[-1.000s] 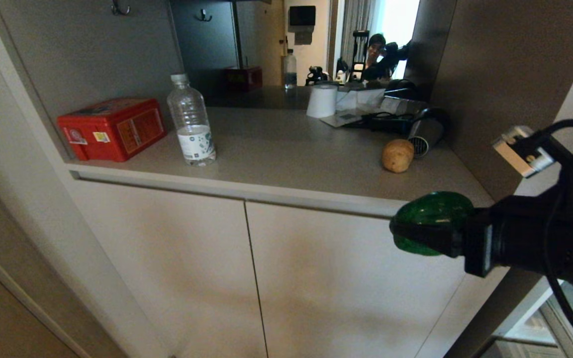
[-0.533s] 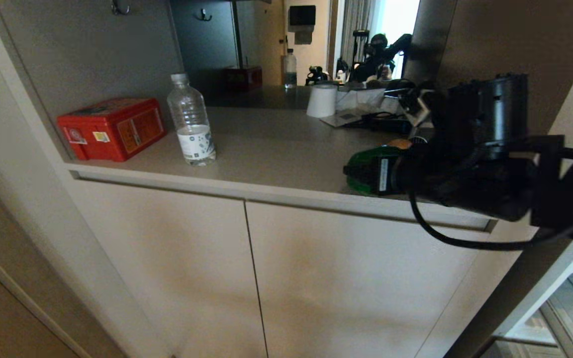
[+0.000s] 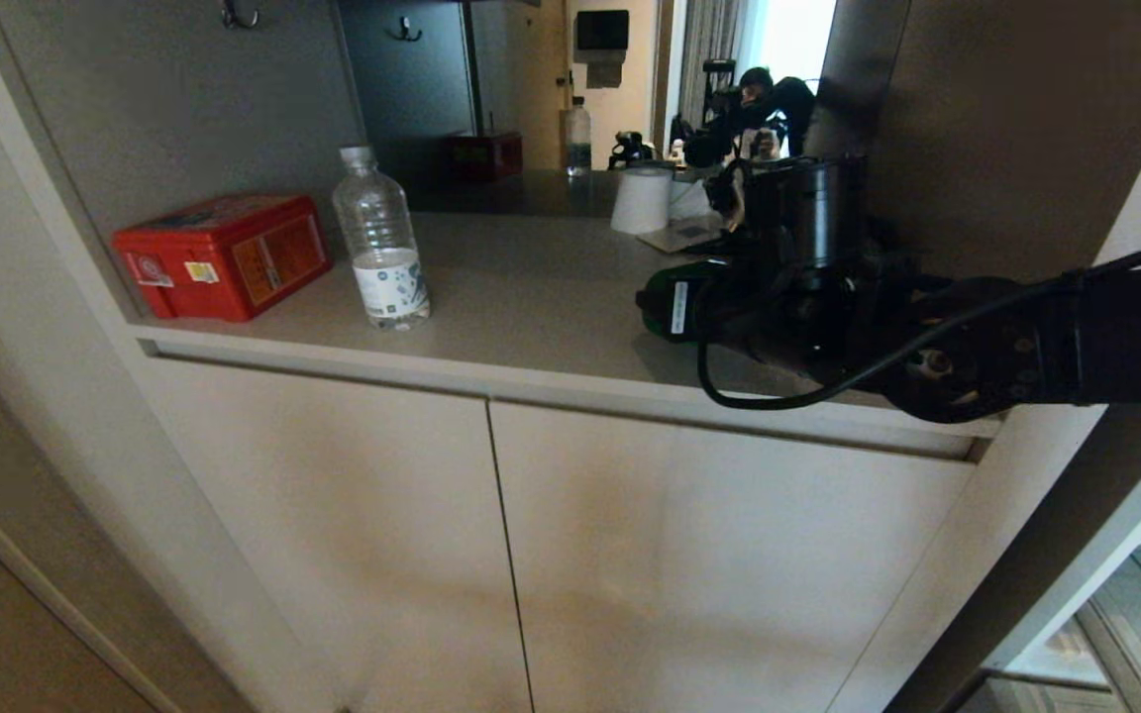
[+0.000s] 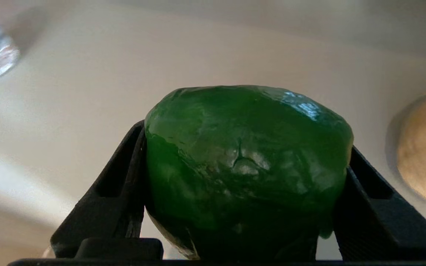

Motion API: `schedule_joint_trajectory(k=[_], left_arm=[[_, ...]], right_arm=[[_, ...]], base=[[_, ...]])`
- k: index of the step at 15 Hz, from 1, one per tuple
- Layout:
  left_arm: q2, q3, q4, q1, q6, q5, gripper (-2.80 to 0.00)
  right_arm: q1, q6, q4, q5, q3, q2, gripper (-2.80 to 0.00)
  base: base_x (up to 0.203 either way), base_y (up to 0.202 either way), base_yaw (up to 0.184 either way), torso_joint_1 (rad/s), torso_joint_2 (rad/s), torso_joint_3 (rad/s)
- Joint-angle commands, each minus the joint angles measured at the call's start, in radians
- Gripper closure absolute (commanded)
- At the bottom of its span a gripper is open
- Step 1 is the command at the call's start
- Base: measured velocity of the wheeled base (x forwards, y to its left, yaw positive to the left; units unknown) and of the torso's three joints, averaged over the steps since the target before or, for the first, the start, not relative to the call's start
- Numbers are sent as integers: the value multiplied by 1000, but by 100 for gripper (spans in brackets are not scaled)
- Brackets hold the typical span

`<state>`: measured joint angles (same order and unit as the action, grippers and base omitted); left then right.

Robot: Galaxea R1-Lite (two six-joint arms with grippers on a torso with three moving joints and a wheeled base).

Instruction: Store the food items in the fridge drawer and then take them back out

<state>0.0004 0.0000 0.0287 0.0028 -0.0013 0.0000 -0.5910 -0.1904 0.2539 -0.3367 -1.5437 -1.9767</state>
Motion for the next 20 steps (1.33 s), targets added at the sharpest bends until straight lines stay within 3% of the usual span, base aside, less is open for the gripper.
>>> schedule_joint_trajectory(k=[1,4,20], left_arm=[[1,11,0,0,0,0,0],[1,11,0,0,0,0,0],[1,11,0,0,0,0,0]], right_arm=[[9,2,22,-19,-26,-59,0],[22,5,28,-100,-100,-107,0],[69,72,47,-170,-259,-211,0]], base=[[0,0,0,0,0,0],[0,0,0,0,0,0],[0,0,0,0,0,0]])
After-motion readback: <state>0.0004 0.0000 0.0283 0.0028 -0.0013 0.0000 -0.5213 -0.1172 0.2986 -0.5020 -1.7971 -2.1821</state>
